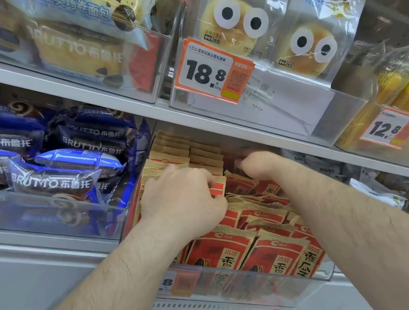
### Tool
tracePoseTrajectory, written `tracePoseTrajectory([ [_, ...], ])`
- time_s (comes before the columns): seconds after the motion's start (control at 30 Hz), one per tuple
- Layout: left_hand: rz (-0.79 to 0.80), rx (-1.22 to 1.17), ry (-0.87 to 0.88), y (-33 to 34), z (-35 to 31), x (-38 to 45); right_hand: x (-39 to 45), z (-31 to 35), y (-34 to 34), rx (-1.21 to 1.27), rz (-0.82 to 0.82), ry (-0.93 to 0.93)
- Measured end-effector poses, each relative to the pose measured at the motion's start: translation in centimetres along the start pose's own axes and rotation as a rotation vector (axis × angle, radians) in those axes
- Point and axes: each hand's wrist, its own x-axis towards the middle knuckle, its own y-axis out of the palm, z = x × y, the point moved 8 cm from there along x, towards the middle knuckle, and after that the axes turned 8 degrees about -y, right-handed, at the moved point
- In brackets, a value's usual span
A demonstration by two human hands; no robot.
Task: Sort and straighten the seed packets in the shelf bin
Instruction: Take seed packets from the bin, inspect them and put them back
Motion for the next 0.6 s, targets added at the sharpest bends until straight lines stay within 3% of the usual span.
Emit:
tracePoseTrajectory([
  [0.17, -0.002, 0.005, 0.003, 0.1, -0.2, 0.0, 1.0, -0.1, 1.3, 0.057, 0.052, 0.018],
  [0.4, 0.006, -0.002, 0.006, 0.3, 0.0, 0.2, -0.4, -0.7, 0.1, 0.106, -0.068, -0.052],
  [0.6, 0.001, -0.006, 0.015, 0.3, 0.0, 0.3, -1.2, 0.5, 0.2, -0.159, -0.06, -0.18],
])
